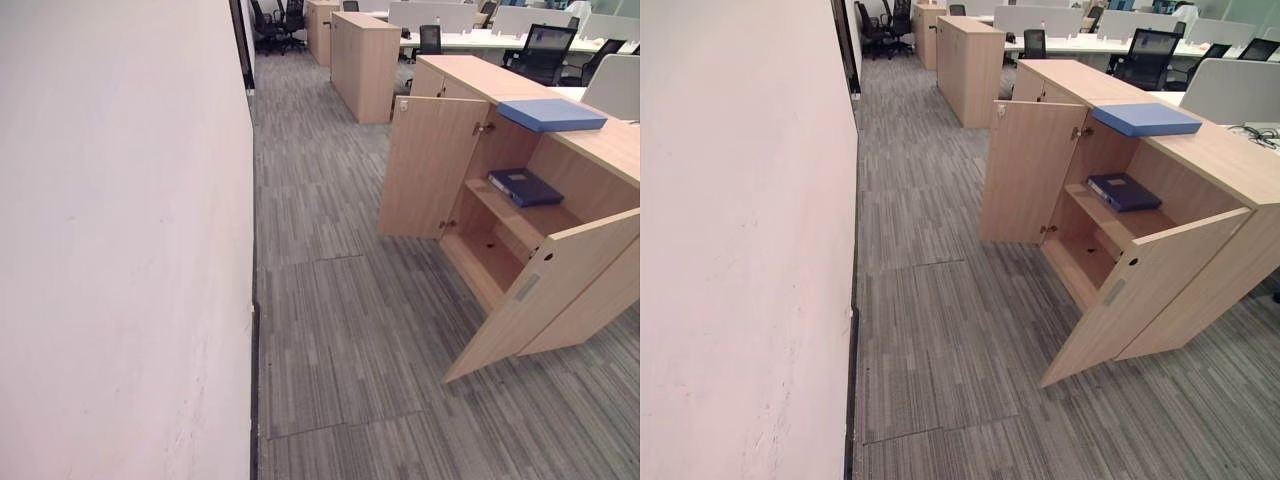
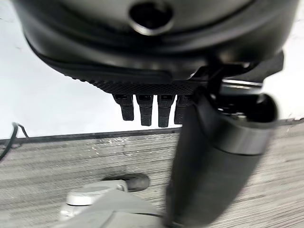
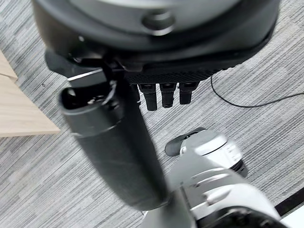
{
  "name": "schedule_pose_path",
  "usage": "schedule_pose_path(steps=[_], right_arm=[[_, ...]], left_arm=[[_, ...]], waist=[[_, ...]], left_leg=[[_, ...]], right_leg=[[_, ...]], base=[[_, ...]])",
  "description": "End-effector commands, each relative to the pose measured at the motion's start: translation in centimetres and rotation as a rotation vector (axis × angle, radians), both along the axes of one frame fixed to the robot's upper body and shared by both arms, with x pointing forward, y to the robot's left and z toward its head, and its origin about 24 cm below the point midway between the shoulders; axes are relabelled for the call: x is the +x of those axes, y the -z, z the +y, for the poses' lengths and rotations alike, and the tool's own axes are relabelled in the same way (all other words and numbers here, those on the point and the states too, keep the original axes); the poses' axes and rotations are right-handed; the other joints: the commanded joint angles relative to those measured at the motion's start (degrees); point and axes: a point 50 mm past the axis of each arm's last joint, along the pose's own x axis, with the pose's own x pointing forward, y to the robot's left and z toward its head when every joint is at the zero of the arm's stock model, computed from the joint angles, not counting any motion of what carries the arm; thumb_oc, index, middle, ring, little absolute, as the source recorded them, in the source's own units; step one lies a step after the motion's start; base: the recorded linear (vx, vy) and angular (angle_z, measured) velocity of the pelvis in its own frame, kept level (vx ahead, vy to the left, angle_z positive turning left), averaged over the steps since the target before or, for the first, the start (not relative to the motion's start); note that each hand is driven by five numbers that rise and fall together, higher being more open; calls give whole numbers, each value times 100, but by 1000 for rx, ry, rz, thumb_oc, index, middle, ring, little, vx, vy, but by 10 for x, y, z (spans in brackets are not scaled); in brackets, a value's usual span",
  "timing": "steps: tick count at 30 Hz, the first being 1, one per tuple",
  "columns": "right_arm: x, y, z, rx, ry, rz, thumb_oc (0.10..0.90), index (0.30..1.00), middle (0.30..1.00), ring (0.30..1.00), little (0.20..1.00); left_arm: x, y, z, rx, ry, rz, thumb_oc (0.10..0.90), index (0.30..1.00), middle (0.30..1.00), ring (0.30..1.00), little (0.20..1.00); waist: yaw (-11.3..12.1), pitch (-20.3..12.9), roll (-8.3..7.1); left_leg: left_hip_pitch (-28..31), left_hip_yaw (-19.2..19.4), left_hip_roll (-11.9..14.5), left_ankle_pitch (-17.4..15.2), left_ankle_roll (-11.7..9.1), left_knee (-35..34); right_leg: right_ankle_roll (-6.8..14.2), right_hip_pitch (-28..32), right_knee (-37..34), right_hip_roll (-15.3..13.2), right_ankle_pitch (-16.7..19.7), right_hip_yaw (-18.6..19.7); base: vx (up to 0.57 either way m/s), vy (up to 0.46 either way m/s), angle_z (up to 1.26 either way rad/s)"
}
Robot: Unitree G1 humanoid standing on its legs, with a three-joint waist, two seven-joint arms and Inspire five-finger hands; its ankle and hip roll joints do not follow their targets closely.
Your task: Put the empty folder in the office cabinet
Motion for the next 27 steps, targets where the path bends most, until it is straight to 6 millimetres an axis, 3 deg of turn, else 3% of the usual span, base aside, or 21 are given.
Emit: schedule_pose_path(steps=[1, 14, 27], right_arm=[[23, -4, -9, -26, 7, -57, 800, 900, 900, 900, 900], [30, -4, -7, -1, 99, -115, 800, 900, 900, 900, 900], [21, -2, -5, 9, -4, -32, 800, 900, 900, 900, 900]], left_arm=[[11, -1, 2, -16, -57, -35, 800, 900, 900, 900, 900], [3, 0, 1, -79, -109, -13, 800, 900, 900, 900, 900], [-6, 1, 2, -66, -57, 56, 800, 900, 900, 900, 900]], waist=[[-78, 104, -50], [-154, 60, -9], [-121, -8, -21]], left_leg=[[314, 269, -154, -778, -100, -46], [363, 316, -142, -832, -95, -46], [437, 309, -150, -871, -91, -46]], right_leg=[[456, 36, -174, 97, 234, -128], [457, 51, -174, 103, 233, -90], [449, 121, -174, 92, 202, -118]], base=[[0, 0, 0], [1, 3, -1], [-1, 1, -1]])
